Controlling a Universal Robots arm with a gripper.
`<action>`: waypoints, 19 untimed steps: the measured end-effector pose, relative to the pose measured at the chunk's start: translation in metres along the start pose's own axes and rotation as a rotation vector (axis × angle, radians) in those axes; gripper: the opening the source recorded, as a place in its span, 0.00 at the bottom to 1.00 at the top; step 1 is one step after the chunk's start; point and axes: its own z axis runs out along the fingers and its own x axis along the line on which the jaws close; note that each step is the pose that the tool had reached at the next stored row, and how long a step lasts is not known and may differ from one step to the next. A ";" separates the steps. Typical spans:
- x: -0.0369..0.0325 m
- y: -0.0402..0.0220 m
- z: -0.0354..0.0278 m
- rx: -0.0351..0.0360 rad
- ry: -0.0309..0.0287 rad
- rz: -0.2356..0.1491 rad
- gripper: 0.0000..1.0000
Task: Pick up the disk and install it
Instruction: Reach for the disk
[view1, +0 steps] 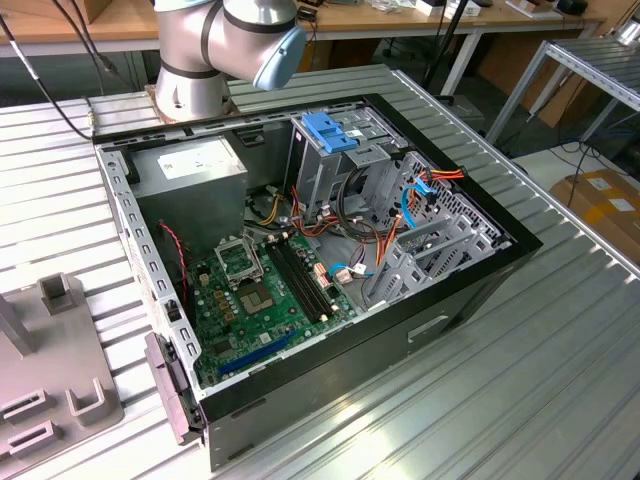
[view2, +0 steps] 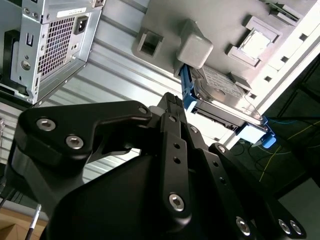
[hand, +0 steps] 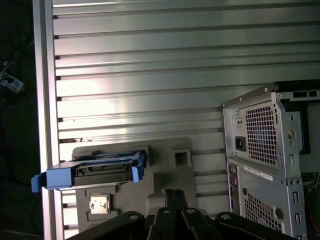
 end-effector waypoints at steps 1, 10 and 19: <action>0.0002 0.0000 0.0000 0.0000 -0.0001 0.000 0.11; 0.0038 -0.0003 0.0000 0.0000 -0.0001 0.000 0.11; 0.0221 -0.0017 -0.0003 0.0000 0.0000 0.000 0.11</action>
